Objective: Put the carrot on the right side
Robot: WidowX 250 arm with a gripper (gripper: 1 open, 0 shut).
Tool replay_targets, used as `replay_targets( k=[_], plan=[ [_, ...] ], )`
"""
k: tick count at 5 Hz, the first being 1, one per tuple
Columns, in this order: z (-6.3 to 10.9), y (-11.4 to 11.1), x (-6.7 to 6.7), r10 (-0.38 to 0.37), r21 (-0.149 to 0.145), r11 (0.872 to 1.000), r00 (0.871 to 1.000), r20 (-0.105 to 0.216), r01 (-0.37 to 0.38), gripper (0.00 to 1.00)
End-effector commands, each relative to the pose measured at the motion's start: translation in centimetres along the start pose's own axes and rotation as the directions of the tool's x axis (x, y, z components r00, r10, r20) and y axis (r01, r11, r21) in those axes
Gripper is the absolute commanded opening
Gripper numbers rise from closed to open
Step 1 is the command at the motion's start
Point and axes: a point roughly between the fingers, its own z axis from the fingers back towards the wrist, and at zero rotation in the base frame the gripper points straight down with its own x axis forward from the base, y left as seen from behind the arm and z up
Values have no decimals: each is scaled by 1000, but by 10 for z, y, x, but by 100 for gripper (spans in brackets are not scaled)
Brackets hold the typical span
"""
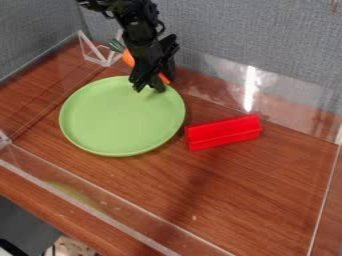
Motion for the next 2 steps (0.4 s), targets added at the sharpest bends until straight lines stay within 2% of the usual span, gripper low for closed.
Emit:
replay_targets(
  k=[1,2],
  plan=[
    [15,-7,-14,4,9,1000,1000,6,-4,0],
    [21,-10,-25,19,20,1000,1000,-3,-19,0]
  ],
)
